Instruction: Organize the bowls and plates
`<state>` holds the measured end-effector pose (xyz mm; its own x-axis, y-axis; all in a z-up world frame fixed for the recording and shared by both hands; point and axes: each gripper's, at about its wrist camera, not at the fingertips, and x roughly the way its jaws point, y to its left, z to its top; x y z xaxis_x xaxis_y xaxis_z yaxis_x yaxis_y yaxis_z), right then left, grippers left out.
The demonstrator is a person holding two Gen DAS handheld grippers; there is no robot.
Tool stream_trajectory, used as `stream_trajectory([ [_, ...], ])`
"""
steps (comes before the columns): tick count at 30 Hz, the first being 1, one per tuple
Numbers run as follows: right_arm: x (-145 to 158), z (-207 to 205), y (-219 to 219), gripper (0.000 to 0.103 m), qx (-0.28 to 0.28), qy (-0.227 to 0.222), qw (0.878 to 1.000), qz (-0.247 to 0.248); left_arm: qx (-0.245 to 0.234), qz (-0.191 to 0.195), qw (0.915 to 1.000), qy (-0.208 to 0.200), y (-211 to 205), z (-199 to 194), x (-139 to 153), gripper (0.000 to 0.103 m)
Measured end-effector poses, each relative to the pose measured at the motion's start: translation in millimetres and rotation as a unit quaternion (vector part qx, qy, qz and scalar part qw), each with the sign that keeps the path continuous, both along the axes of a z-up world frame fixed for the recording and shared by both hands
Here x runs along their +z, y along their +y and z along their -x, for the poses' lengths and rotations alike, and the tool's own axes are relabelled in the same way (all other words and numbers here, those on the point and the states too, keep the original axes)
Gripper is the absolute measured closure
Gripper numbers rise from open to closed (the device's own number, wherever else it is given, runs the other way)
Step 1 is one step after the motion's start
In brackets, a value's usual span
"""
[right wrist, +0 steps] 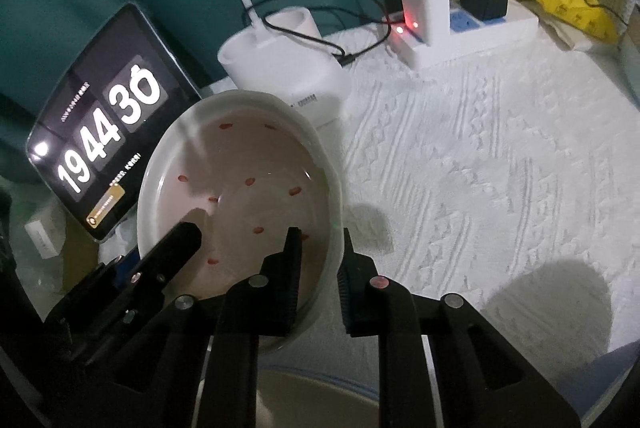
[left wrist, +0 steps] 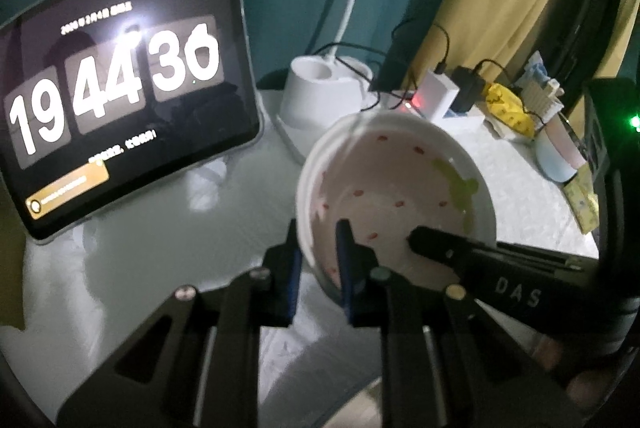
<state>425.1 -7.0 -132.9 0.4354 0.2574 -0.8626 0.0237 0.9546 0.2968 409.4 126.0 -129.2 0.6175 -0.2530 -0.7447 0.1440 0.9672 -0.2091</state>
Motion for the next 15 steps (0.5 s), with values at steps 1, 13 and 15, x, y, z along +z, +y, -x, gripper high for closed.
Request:
stream_trajectory([
  [1, 3, 3, -1, 0.085, 0.000, -0.002, 1.000, -0.001, 0.001, 0.000, 1.0000, -0.003, 0, 2, 3, 0.087],
  [13, 35, 34, -12, 0.085, 0.007, -0.028, 0.999, -0.023, 0.010, -0.001, 0.9995, -0.031, -8, 39, 35, 0.087],
  [15, 38, 41, -15, 0.085, 0.008, -0.032, 0.999, -0.025, 0.009, -0.005, 0.9993, -0.036, -11, 46, 40, 0.087],
])
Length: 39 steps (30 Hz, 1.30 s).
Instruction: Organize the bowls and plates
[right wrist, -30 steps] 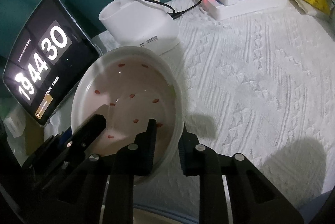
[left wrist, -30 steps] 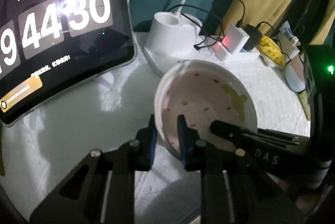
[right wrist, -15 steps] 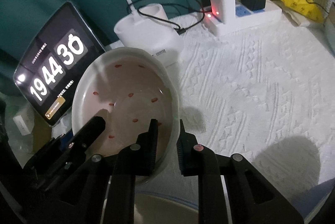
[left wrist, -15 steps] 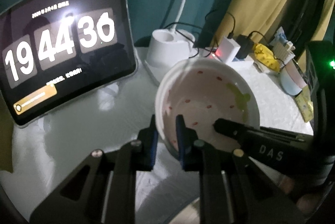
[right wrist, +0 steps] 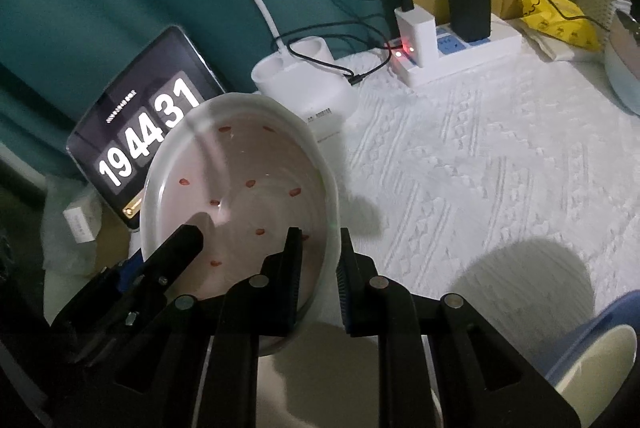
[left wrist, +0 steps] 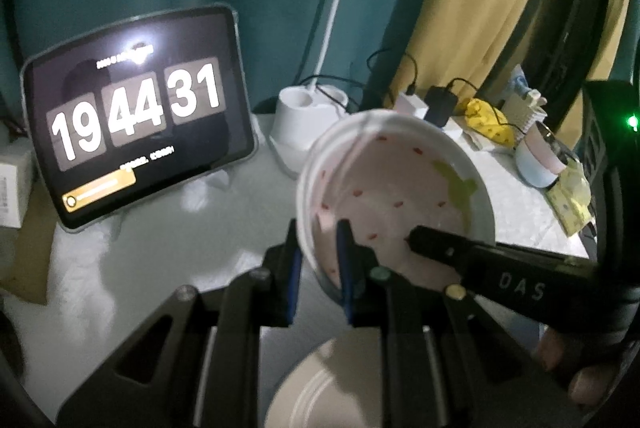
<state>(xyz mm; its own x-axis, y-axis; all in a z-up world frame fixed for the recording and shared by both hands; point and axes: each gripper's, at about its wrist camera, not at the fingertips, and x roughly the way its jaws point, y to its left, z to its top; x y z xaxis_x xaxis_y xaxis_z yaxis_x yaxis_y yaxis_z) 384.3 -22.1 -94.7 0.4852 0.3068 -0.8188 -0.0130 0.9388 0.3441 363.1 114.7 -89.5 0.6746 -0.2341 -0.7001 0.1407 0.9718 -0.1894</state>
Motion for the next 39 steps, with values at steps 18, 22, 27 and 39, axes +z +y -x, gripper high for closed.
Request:
stream_trajectory([
  [18, 30, 60, -46, 0.085, -0.002, -0.039, 0.999, -0.018, -0.005, -0.007, 0.9994, -0.032, -43, 56, 36, 0.087],
  [22, 36, 71, -59, 0.085, -0.002, -0.046, 0.999, -0.019, -0.007, -0.008, 0.9992, -0.037, -56, 67, 42, 0.087],
  [27, 41, 86, -79, 0.085, -0.003, -0.054, 0.998, -0.021, -0.013, -0.010, 0.9990, -0.043, -76, 80, 50, 0.087],
  [39, 46, 120, -127, 0.085, -0.009, -0.064, 0.998, -0.023, -0.028, -0.007, 0.9987, -0.042, -124, 108, 57, 0.087],
])
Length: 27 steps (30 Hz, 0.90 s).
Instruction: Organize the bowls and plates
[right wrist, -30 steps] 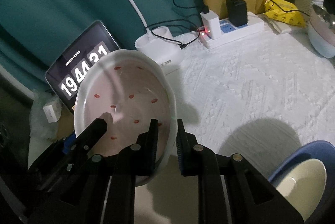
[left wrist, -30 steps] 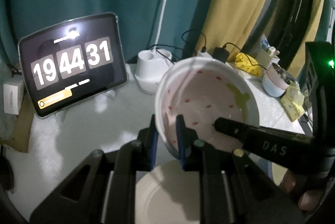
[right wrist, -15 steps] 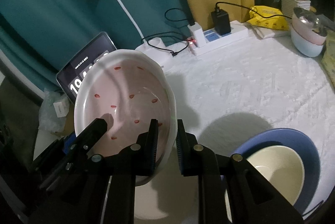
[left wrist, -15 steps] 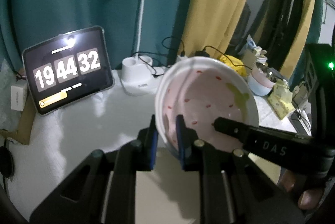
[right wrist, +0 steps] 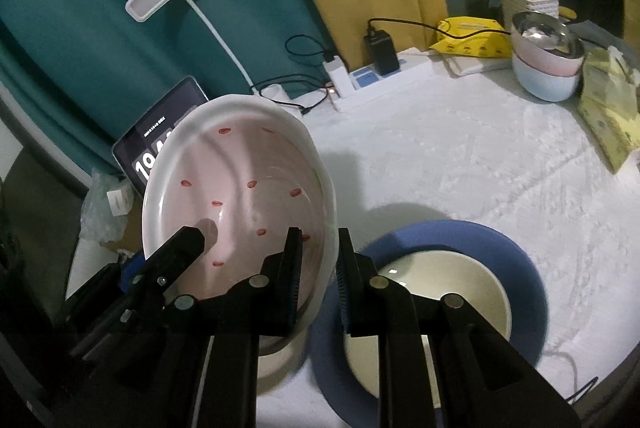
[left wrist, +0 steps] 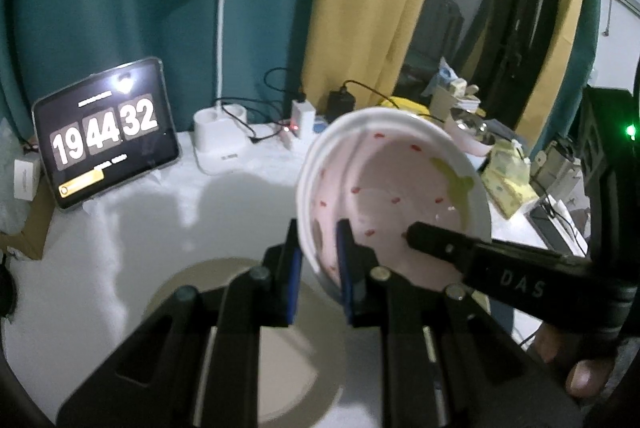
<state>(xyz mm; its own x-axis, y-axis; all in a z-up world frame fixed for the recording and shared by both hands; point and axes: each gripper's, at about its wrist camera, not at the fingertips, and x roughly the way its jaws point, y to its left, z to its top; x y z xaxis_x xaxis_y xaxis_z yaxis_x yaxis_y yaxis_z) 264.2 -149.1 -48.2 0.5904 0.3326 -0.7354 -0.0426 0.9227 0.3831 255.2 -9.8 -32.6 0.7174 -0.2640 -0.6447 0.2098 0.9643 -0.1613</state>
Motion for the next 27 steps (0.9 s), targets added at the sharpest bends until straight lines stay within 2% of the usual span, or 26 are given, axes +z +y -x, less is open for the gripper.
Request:
stream_trajectory([
  [9, -3, 27, -36, 0.085, 0.001, -0.006, 1.000, 0.011, -0.013, -0.002, 0.9999, 0.002, -36, 21, -4, 0.087],
  [20, -38, 43, -69, 0.085, 0.008, 0.019, 0.999, 0.024, -0.022, -0.007, 0.9991, 0.035, -72, 33, -33, 0.087],
  [27, -54, 47, -72, 0.085, 0.024, 0.034, 0.998, 0.043, -0.021, -0.018, 0.9984, 0.050, -83, 37, -50, 0.087],
])
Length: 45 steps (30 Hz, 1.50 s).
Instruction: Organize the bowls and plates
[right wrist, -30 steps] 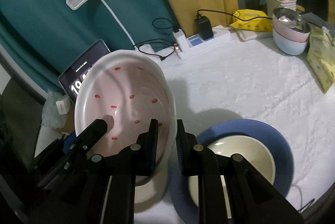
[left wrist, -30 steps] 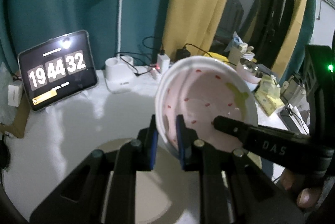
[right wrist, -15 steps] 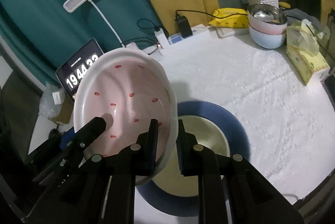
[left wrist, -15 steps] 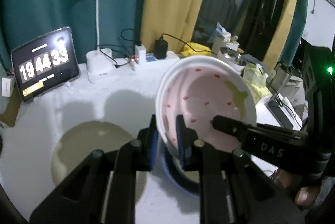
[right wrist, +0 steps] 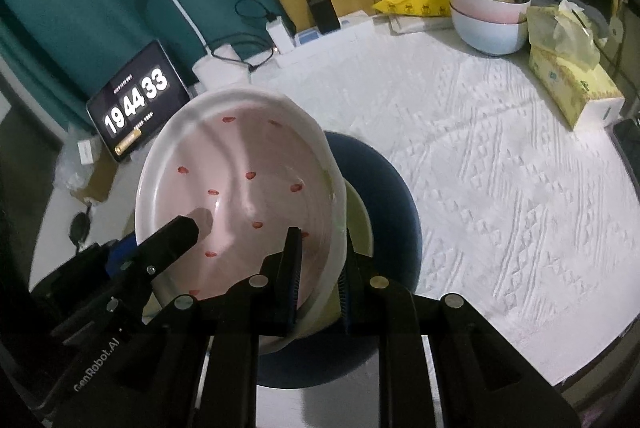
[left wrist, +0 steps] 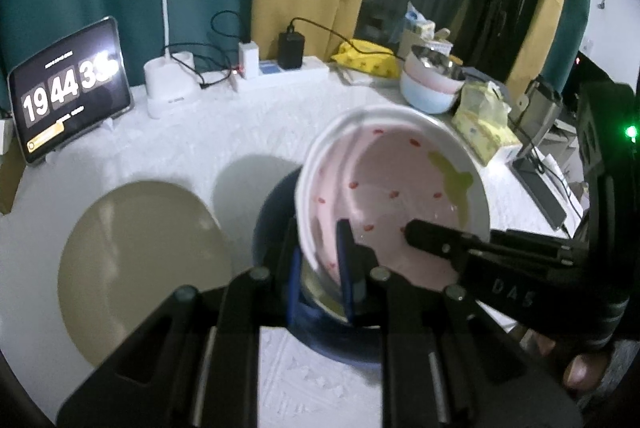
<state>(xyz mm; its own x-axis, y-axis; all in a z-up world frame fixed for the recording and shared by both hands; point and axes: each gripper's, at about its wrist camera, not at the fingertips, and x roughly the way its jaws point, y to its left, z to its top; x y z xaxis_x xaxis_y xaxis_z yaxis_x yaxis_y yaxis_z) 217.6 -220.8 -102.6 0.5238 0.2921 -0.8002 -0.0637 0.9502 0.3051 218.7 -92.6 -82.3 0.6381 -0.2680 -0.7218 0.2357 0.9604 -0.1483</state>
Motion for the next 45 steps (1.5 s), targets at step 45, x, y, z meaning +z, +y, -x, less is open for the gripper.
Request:
stream_trajectory([
  [45, 14, 22, 8, 0.054, 0.068, -0.065, 0.993, 0.075, 0.022, -0.009, 0.9994, 0.027, 10, 0, -14, 0.082],
])
